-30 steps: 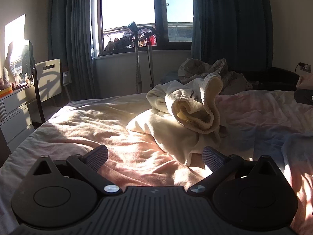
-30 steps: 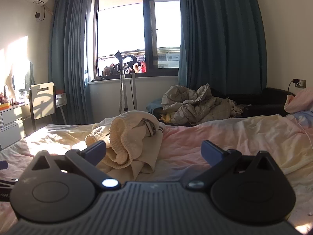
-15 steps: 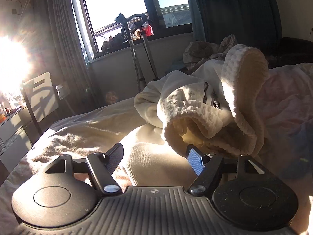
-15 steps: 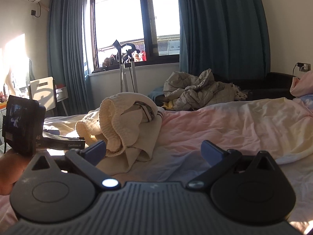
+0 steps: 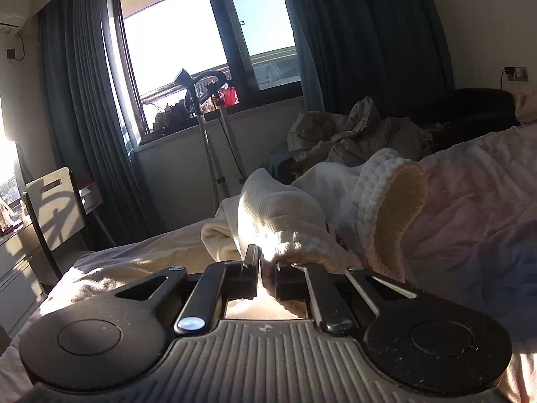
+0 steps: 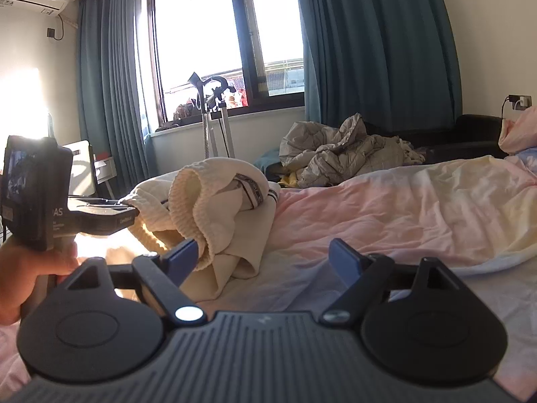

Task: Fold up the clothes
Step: 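Reach the left tool to the ribbed cuff and close on it, then lift the cuff with the left tool while the right tool grasps the other cuff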

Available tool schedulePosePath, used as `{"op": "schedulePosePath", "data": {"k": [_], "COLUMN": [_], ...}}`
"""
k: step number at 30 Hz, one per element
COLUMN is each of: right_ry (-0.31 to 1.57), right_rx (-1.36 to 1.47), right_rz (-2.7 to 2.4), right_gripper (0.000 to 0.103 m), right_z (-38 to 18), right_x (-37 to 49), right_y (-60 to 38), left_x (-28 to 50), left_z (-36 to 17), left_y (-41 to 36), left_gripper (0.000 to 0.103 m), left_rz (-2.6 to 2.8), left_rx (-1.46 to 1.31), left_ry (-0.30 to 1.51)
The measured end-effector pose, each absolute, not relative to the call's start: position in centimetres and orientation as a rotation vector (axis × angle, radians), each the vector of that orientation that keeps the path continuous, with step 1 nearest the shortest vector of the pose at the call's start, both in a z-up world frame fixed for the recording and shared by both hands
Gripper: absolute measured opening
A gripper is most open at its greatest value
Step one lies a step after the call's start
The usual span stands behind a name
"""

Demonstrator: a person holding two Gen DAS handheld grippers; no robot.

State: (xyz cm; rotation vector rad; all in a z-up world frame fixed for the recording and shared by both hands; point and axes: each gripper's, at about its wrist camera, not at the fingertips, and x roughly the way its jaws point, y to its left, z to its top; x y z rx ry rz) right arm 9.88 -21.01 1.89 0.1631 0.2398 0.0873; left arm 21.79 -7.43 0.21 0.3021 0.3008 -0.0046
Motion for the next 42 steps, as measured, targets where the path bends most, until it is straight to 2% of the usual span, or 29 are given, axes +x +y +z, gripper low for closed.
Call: {"op": "schedulePosePath", "data": {"k": [6, 10, 16, 31, 42], "right_ry": [0.170, 0.131, 0.113, 0.264, 0.275], "right_rx": [0.179, 0.197, 0.226, 0.129, 0.052], "right_rz": [0.147, 0.202, 0.276, 0.206, 0.226], "right_gripper": [0.071, 0.067, 0.067, 0.068, 0.068], "right_z": [3.4, 4.1, 4.0, -0.6, -3.1], "right_x": [7.5, 5.6, 3.5, 6.6, 8.3], "right_y": [-21.0, -20.8, -20.3, -16.7, -14.0], "left_x": [14.4, 11.0, 10.4, 11.0, 12.4], "left_z": [2.3, 1.5, -0.3, -2.0, -3.8], "left_y": [-6.0, -4.4, -2.0, 0.7, 1.7], "left_gripper": [0.009, 0.009, 0.009, 0.009, 0.009], "left_rz": [-0.039, -0.040, -0.027, -0.072, -0.090], "left_rx": [0.291, 0.263, 0.186, 0.060, 0.015], "left_ry": [0.273, 0.285, 0.297, 0.317, 0.362]}}
